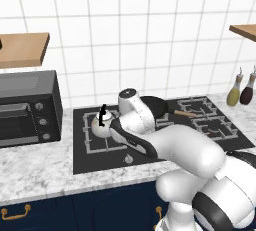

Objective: Pick the kettle from the counter and place it on a stove burner. Then turn the burner on.

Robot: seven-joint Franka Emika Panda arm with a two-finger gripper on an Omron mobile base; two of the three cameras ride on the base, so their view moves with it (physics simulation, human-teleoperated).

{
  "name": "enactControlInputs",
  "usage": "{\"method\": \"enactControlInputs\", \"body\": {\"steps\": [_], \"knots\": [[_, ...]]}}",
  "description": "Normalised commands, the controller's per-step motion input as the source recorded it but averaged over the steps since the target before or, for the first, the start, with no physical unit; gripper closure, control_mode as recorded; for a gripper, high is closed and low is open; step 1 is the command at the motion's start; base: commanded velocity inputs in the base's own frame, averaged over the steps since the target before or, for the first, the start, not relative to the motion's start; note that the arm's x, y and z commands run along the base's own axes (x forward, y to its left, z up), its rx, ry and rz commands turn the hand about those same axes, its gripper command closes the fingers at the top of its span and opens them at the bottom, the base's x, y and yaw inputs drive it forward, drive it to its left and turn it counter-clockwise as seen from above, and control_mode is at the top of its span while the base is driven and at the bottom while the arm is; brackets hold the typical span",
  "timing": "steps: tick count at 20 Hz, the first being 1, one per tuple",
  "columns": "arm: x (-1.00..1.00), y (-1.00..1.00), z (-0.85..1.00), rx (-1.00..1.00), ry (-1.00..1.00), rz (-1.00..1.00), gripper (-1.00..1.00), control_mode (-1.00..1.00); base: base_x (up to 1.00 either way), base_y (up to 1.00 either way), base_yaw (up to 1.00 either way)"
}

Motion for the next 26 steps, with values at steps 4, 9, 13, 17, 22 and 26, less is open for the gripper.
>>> {"method": "enactControlInputs", "body": {"steps": [4, 9, 13, 17, 22, 26], "knots": [[0.20, 0.08, -0.53, 0.15, 0.20, 0.01, -1.00, -1.00, 0.00, 0.00, 0.00], [0.15, 0.28, -0.56, 0.02, 0.04, 0.02, -1.00, -1.00, 0.00, 0.00, 0.00], [-0.08, 0.31, -0.56, 0.00, 0.07, 0.08, -1.00, -1.00, 0.00, 0.00, 0.00], [-0.13, 0.00, -0.24, -0.03, 0.00, 0.00, -1.00, -1.00, 0.00, 0.00, 0.00], [-0.13, -0.02, -0.07, 0.00, 0.00, 0.01, -1.00, -1.00, 0.00, 0.00, 0.00], [-0.24, -0.19, -0.02, 0.00, 0.00, 0.00, -1.00, -1.00, 0.00, 0.00, 0.00]]}}
